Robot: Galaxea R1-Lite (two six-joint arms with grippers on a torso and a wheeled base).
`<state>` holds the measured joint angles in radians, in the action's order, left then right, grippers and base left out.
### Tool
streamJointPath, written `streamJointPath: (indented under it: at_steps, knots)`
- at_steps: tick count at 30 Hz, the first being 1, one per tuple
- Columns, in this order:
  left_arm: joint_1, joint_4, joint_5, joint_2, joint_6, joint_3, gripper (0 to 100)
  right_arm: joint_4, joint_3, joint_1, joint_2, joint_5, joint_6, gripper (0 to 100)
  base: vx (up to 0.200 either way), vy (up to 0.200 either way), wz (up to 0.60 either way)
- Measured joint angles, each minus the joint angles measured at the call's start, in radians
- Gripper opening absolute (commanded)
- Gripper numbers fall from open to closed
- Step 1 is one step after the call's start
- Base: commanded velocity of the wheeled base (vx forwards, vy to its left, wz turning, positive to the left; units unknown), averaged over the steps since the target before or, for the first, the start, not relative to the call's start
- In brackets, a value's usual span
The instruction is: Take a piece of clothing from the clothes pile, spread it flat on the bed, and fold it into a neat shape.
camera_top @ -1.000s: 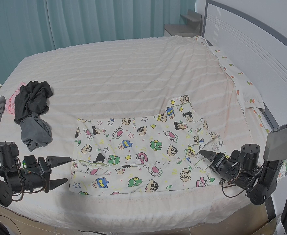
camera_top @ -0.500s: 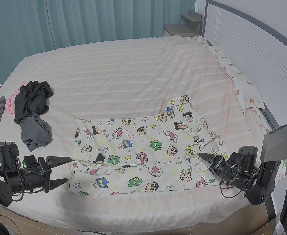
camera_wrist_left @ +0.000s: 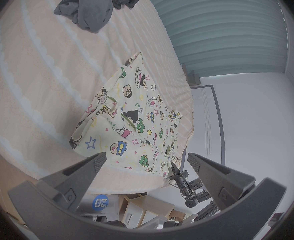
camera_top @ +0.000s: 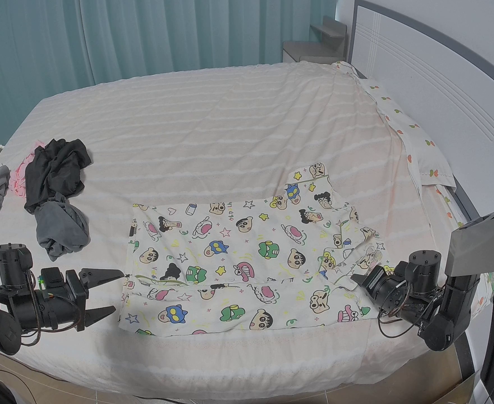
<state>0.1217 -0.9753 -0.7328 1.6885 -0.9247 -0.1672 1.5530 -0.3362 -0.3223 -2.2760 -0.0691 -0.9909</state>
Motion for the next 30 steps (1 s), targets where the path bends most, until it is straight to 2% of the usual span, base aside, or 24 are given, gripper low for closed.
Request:
streamJointPath:
  at_steps: [8,21,30]
  knots:
    - [0.0,0.0,0.002,0.002,0.0,-0.001,100,0.0,0.019,-0.001,0.018,0.017,0.001,0,0.0,0.0,0.0]
    - [0.0,0.0,0.004,0.003,0.0,0.001,100,0.0,0.095,-0.041,0.162,0.047,0.008,0,0.0,0.0,0.0]
    - [0.0,0.0,0.003,0.002,0.0,0.001,100,-0.112,0.11,-0.096,0.256,0.084,0.025,0,0.0,0.0,0.0]
